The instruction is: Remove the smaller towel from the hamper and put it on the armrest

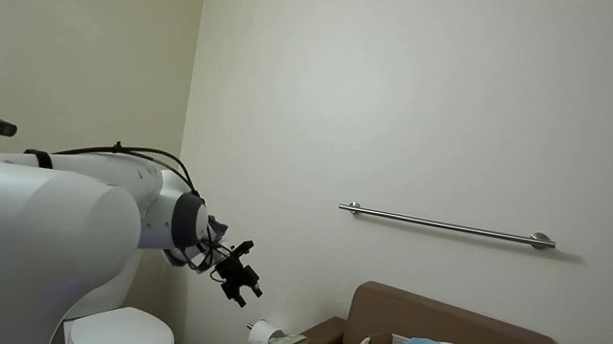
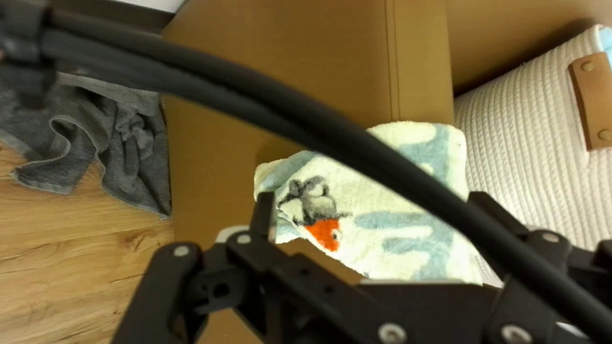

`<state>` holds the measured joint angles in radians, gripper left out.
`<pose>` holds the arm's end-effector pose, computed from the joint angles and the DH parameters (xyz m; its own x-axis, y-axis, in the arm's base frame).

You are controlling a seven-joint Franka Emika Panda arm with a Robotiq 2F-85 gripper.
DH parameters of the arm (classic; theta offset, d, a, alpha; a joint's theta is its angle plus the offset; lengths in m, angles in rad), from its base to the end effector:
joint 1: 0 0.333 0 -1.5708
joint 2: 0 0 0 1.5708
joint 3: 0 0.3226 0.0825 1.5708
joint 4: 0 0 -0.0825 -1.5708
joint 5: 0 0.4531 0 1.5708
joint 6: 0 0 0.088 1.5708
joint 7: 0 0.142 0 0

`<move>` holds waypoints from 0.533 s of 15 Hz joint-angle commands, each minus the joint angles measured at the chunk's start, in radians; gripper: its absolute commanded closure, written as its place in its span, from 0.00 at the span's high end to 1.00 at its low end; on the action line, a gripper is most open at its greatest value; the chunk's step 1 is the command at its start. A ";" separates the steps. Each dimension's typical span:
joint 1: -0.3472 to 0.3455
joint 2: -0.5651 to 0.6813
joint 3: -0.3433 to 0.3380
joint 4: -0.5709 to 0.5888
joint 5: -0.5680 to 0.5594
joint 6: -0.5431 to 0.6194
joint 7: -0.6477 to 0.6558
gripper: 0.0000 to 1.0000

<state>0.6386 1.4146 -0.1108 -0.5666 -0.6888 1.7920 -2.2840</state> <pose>0.7526 0.4102 0.0762 -0.9343 -0.1054 -0.3406 0.1394 0.7713 -0.6211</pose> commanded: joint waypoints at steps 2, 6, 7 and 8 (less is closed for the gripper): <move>-0.040 -0.134 0.048 -0.079 0.055 -0.049 0.008 1.00; -0.102 -0.194 0.086 -0.086 0.100 -0.061 -0.010 1.00; -0.124 -0.201 0.095 -0.088 0.109 -0.045 -0.015 1.00; -0.146 -0.210 0.107 -0.092 0.119 -0.038 -0.019 1.00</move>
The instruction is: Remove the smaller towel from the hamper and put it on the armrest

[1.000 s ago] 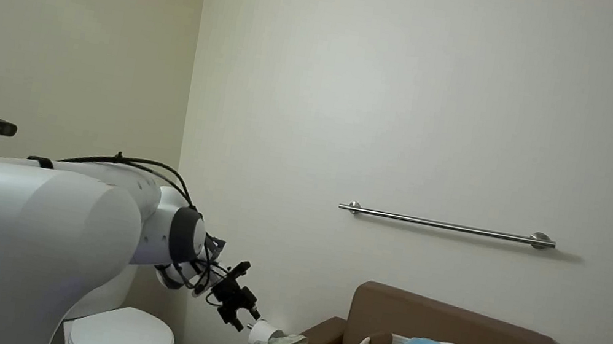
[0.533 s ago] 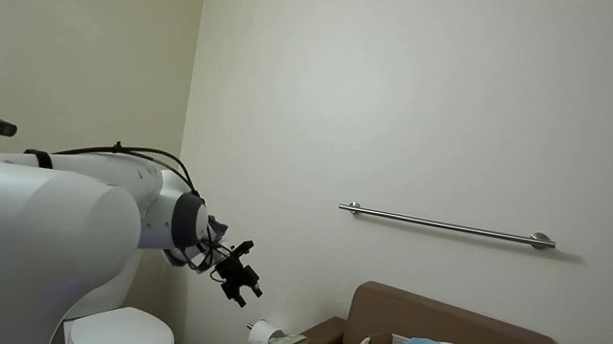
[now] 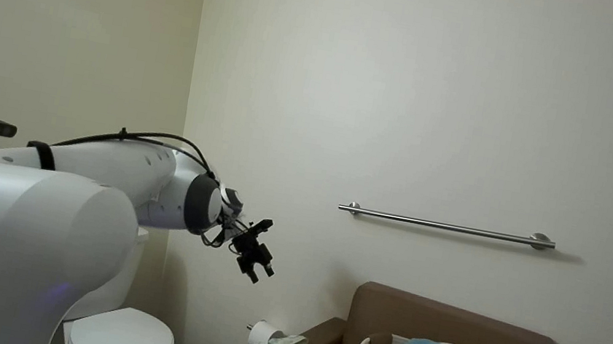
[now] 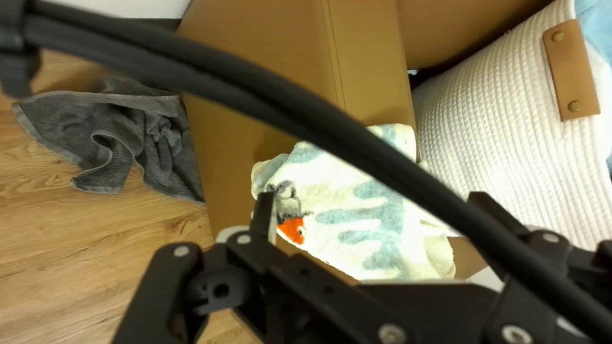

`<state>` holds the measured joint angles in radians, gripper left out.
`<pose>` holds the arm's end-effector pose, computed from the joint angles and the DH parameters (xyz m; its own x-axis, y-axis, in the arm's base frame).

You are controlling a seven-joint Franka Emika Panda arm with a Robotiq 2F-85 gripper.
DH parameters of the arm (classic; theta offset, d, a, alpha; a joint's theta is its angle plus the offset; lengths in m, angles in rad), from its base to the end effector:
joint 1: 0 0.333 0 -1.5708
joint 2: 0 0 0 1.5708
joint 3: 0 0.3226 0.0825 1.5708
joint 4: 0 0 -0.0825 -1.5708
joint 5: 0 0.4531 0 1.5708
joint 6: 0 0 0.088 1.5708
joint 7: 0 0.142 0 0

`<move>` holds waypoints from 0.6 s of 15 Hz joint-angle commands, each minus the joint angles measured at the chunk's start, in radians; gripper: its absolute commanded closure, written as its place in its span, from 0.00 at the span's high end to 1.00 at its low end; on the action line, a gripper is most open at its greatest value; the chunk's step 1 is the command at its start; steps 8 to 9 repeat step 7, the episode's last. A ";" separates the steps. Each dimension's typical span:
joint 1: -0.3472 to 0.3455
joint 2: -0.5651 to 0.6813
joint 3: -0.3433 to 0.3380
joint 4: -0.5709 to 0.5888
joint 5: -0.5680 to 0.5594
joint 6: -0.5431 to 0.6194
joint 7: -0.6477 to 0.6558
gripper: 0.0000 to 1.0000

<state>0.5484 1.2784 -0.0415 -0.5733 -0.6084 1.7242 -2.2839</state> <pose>0.7851 0.3750 0.1737 -0.9378 0.0829 -0.3372 0.2527 0.8291 -0.4988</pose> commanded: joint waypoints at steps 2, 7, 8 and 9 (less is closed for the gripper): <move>-0.097 -0.089 0.050 -0.094 0.058 0.027 0.009 1.00; -0.098 -0.034 0.043 -0.012 0.040 0.007 0.000 1.00; -0.098 -0.034 0.043 -0.012 0.040 0.007 0.000 1.00; -0.098 -0.034 0.043 -0.012 0.040 0.007 0.000 1.00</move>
